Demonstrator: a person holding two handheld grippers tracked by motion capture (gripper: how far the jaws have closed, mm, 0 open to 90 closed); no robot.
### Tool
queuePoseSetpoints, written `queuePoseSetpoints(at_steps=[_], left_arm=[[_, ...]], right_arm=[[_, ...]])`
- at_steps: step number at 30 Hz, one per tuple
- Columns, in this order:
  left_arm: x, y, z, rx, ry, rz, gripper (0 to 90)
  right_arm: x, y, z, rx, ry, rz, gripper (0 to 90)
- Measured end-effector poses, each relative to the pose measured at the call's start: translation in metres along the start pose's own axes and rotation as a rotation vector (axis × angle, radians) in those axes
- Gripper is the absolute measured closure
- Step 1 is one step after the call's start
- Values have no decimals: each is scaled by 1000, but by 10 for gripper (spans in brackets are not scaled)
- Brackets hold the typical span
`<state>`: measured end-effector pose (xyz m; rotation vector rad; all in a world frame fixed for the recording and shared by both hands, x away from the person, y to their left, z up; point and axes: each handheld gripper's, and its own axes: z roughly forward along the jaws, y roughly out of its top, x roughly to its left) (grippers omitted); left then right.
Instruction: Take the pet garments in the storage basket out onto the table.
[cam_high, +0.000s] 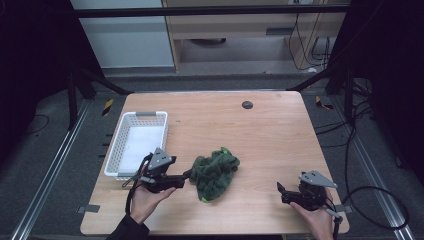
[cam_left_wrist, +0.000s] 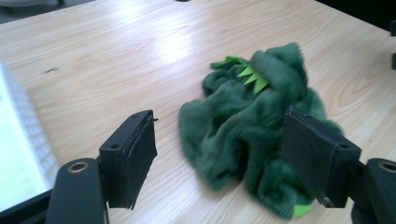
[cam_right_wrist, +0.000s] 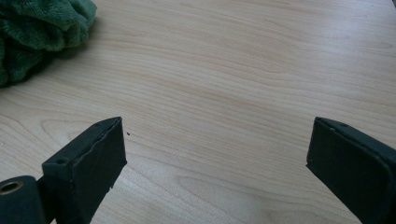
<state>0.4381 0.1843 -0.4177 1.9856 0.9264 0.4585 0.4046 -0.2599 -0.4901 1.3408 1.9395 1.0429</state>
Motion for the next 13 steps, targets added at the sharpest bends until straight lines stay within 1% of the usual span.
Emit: queuePoseSetpoints(at_steps=[1,3,4,5,8,13], left_arm=[[2,-5,-3,-1,15,-5,262],[5,-13,-7,-7,34,-28,278],[6,-15,-9,-8,41,-29,287],[7,-19,-10,-11,46,-37,293],[10,-28,-14,-4,41,-62,305],[10,-41,-16,9,45,-67,316]], right_arm=[[0,0,0,0,1,2,46],[1,0,-1,1,5,8,45],[0,0,0,-2,1,-2,45],[1,0,-1,-4,0,-3,44],[1,0,-1,-2,1,1,44],[2,-1,-1,-2,-1,-3,43]])
